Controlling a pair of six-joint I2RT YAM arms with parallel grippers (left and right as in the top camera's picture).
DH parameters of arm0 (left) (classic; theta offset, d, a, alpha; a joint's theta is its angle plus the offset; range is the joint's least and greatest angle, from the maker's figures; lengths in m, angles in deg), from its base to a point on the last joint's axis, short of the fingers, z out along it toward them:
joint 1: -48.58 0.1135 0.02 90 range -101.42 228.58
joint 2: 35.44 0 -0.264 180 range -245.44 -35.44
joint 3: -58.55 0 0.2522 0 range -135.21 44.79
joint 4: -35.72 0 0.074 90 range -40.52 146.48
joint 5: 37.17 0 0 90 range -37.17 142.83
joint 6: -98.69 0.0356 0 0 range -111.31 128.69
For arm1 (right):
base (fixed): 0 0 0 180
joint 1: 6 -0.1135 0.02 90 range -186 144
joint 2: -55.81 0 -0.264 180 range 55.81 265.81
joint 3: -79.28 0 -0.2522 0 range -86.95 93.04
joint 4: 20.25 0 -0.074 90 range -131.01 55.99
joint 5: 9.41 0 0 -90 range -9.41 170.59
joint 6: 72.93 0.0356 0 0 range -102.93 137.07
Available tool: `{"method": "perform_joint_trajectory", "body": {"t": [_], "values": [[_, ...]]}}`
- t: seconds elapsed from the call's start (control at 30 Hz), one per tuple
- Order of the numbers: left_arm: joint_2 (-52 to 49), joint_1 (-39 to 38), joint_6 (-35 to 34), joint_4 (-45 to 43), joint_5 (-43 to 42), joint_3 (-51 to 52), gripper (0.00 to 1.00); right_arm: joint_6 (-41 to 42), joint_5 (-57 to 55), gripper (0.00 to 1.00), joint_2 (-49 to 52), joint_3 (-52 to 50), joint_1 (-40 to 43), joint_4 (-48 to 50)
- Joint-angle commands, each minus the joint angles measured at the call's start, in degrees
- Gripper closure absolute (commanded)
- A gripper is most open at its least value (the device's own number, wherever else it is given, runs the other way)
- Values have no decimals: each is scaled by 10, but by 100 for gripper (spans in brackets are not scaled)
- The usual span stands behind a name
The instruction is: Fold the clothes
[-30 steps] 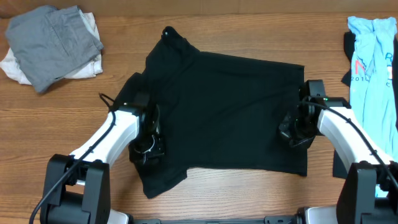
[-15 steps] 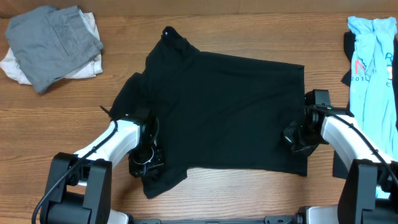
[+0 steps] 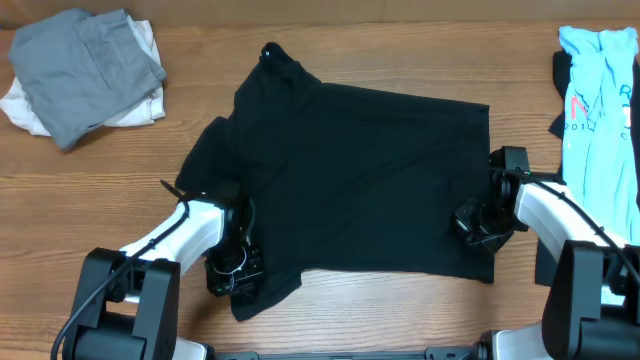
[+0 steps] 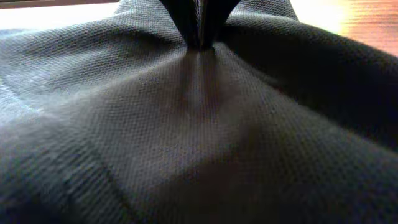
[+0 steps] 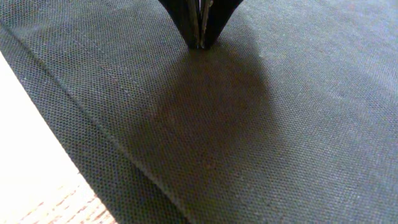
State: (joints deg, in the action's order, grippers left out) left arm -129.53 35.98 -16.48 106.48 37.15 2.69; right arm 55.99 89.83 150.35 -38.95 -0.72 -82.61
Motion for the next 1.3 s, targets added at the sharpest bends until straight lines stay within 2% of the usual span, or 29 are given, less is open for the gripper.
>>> {"method": "perform_joint_trajectory", "body": {"t": [0.0,0.33,0.6,0.87,1.07,1.27], "values": [[-4,5,-9,11,12,20,96,19,-2,96,27,-8,6,5],[-4,60,-10,45,47,20,96,17,-46,96,26,-3,85,-36],[-3,64,-20,69,49,16,96,20,-69,96,25,4,85,-45],[41,59,-27,82,37,-35,96,42,-96,96,14,76,85,-105],[93,49,-16,42,45,-99,96,7,-65,96,8,113,80,-116],[59,49,-12,8,52,-100,96,-4,-61,96,8,113,62,-115]]}}
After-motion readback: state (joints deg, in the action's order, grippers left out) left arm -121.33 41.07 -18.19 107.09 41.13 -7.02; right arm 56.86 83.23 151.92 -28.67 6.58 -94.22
